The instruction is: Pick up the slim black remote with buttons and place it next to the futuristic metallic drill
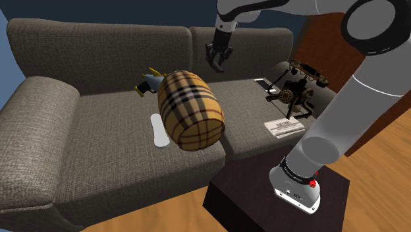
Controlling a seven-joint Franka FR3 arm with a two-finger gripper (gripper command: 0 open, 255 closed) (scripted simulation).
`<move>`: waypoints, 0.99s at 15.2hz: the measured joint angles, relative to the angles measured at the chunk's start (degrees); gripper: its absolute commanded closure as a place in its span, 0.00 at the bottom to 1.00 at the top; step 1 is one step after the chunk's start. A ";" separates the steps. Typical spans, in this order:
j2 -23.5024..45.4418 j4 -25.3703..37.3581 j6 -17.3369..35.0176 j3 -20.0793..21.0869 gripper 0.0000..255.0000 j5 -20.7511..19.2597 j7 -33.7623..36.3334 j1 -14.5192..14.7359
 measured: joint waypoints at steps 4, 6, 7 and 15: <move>7.53 9.42 -1.76 1.06 1.00 0.56 2.16 1.07; 12.79 16.83 -3.82 1.56 1.00 0.81 3.33 1.58; 14.63 19.45 -4.60 1.73 1.00 0.89 3.75 1.76; 19.38 21.44 -1.79 2.19 1.00 1.14 4.55 2.34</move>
